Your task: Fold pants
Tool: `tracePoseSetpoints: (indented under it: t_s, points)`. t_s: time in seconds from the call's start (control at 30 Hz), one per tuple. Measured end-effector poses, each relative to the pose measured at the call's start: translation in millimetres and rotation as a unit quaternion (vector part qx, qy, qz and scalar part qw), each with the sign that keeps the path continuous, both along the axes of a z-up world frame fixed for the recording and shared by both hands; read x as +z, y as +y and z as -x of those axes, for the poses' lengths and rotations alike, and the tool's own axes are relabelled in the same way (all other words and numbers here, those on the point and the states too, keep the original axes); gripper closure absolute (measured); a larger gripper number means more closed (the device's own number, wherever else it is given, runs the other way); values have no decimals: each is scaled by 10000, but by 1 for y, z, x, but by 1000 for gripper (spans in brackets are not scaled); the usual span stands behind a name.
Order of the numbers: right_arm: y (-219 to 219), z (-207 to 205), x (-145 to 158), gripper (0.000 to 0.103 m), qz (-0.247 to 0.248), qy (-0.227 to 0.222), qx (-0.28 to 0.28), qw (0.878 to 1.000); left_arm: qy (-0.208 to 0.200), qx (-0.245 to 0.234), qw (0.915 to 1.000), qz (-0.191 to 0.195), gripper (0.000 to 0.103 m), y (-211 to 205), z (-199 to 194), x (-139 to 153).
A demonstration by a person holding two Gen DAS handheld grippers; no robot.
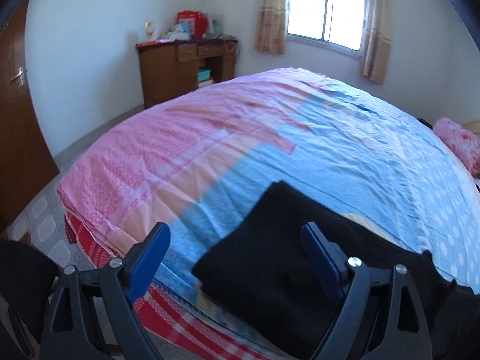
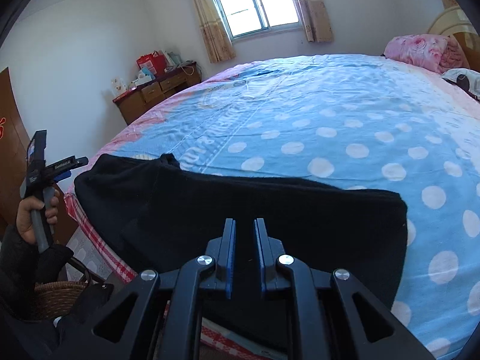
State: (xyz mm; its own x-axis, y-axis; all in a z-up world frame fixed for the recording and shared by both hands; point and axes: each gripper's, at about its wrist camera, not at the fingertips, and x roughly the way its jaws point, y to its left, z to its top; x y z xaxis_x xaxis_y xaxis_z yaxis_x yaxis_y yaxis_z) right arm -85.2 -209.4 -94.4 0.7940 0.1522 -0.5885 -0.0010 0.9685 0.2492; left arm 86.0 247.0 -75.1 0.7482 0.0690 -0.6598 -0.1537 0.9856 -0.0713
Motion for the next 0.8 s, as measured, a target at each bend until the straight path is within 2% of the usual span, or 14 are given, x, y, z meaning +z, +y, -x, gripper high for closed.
tracePoseSetpoints:
  t_s: [0.07, 0.13, 0.17, 0.23, 0.3, 0.37, 0.43, 0.47, 0.53, 0.7, 0.8]
  points:
    - [5, 1, 2, 90, 64, -8, 38, 10000, 47, 17, 10000, 71, 13, 1, -6, -10]
    - [9, 4, 3, 90, 64, -7, 53, 10000, 283, -192, 9986, 415, 13, -2, -13, -25]
    - [10, 5, 2, 90, 51, 6, 56, 10000, 275, -216, 9983, 468, 13, -5, -12, -28]
    - [11, 4, 0, 90, 46, 64, 48, 10000, 121, -250, 9993, 235, 13, -13, -7, -32]
    - [11, 4, -2, 90, 44, 103, 54, 9999, 65, -239, 9995, 206, 13, -17, -2, -32]
    - [11, 3, -3, 90, 49, 149, 56, 9999, 42, -270, 9991, 325, 17, -18, 6, -31]
    - [11, 3, -4, 90, 33, 171, 68, 9998, -12, -261, 9984, 510, 27, -16, 15, -28]
    - [11, 3, -4, 90, 35, 174, 73, 9998, -59, -256, 9975, 654, 34, -14, 19, -27]
    - [12, 3, -4, 90, 48, 164, 69, 9998, -167, -292, 9941, 1028, 39, -8, 24, -27]
    - [10, 5, -1, 90, 43, 112, 57, 9999, -262, -252, 9923, 1185, 38, -5, 23, -28]
    - [9, 5, -1, 90, 35, 112, 39, 9999, -282, -31, 9873, 1562, 35, -2, 27, -27]
